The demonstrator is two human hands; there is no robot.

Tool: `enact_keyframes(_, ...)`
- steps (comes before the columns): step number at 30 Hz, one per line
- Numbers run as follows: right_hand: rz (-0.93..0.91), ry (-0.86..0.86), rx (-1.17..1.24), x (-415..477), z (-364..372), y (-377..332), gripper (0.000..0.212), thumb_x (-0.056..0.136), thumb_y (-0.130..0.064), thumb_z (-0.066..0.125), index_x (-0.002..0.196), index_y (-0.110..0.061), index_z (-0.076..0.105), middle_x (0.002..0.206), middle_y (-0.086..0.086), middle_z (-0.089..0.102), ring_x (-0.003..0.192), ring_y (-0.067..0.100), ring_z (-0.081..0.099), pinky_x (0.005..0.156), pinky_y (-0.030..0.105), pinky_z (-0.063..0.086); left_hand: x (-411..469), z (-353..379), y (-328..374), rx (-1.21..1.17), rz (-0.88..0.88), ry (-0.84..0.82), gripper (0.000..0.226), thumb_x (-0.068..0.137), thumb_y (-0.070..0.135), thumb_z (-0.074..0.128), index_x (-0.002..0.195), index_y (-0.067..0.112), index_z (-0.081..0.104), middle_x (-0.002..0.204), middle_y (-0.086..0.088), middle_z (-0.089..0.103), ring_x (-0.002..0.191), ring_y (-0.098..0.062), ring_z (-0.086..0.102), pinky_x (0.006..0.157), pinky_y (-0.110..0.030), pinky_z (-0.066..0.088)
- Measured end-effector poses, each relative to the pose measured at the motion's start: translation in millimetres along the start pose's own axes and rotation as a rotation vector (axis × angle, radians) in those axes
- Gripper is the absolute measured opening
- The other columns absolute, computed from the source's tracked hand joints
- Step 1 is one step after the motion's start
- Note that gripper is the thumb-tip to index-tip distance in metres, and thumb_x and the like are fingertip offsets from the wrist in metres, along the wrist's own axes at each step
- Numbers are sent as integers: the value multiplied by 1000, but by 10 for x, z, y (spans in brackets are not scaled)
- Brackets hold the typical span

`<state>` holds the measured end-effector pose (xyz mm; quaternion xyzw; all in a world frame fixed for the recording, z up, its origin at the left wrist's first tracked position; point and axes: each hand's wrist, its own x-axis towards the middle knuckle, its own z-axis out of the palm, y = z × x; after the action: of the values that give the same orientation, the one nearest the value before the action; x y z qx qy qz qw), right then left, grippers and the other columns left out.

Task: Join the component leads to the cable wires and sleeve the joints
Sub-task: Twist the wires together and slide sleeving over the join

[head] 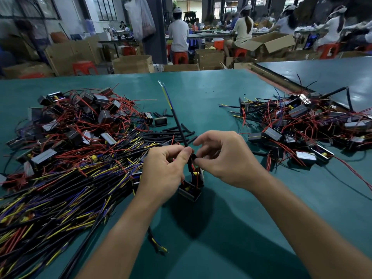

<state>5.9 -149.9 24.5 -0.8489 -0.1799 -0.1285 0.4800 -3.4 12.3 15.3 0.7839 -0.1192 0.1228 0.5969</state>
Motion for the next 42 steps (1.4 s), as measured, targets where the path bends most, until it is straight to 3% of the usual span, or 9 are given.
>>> enact_keyframes(5, 27, 2, 119, 1, -7, -26, 19, 75, -3, 77, 89, -13, 70, 71, 0, 72, 56, 9, 61, 58, 24, 51, -5, -22, 11, -18, -2, -16, 26, 94, 19, 61, 72, 14, 72, 44, -9, 51, 40, -15, 43, 46, -27, 36)
enact_keyframes(10, 118, -158, 70, 13, -69, -18, 9, 82, -17, 77, 86, -12, 70, 67, 5, 70, 58, 18, 64, 66, 45, 58, -7, -20, 41, -25, 9, -2, 24, 94, 16, 61, 74, 19, 74, 46, 4, 50, 45, -15, 44, 46, -26, 37)
enact_keyframes(16, 115, -439, -12, -11, -97, 27, 13, 88, -17, 69, 77, -9, 71, 58, -4, 56, 55, 11, 45, 55, 28, 37, 0, 0, 45, -47, -15, -3, 24, 93, 13, 61, 73, 14, 74, 55, -1, 53, 53, -16, 43, 51, -30, 35)
enact_keyframes(25, 208, -530, 300, -23, -76, 28, 21, 91, -3, 66, 72, -13, 70, 63, -2, 66, 53, 8, 60, 55, 17, 49, 9, -3, 41, -220, -122, -92, 31, 95, 2, 54, 74, 15, 72, 68, 6, 70, 55, 2, 55, 52, -10, 40)
enact_keyframes(32, 149, -278, 109, 26, -191, -50, 22, 92, -9, 67, 70, -8, 66, 58, -2, 50, 50, 5, 41, 46, 19, 35, 51, 0, 58, -314, -163, 47, 8, 85, 8, 69, 78, 12, 71, 64, 0, 60, 49, -5, 47, 45, -13, 37)
enact_keyframes(34, 148, -80, 84, 61, -299, -119, 17, 93, -5, 62, 80, 5, 65, 65, 7, 58, 58, 12, 51, 56, 35, 51, 67, -9, 30, -282, -154, 110, 17, 77, -7, 71, 77, 9, 67, 59, 0, 53, 47, -4, 41, 45, -13, 34)
enact_keyframes(36, 150, 133, 11, 111, -490, -198, 16, 93, -8, 63, 80, 0, 66, 69, 14, 68, 62, 23, 62, 65, 51, 57, 70, -18, -31, -194, -134, 135, 29, 69, -21, 61, 76, 7, 61, 55, 2, 42, 46, -4, 32, 43, -15, 27)
enact_keyframes(40, 172, 410, -587, 388, -1058, -294, 12, 87, -34, 68, 84, -24, 73, 69, -8, 70, 63, 17, 65, 63, 32, 54, 76, -2, -160, -27, -138, 118, 38, 64, -23, 45, 73, 12, 58, 48, 10, 34, 44, -7, 25, 43, -22, 22)
enact_keyframes(42, 265, 448, -850, 645, -1250, -207, 14, 86, -36, 67, 91, -26, 75, 82, 1, 72, 73, 25, 64, 70, 34, 55, 85, 15, -207, 17, -156, 94, 39, 63, -19, 43, 73, 15, 59, 45, 13, 33, 42, -6, 25, 47, -24, 22)
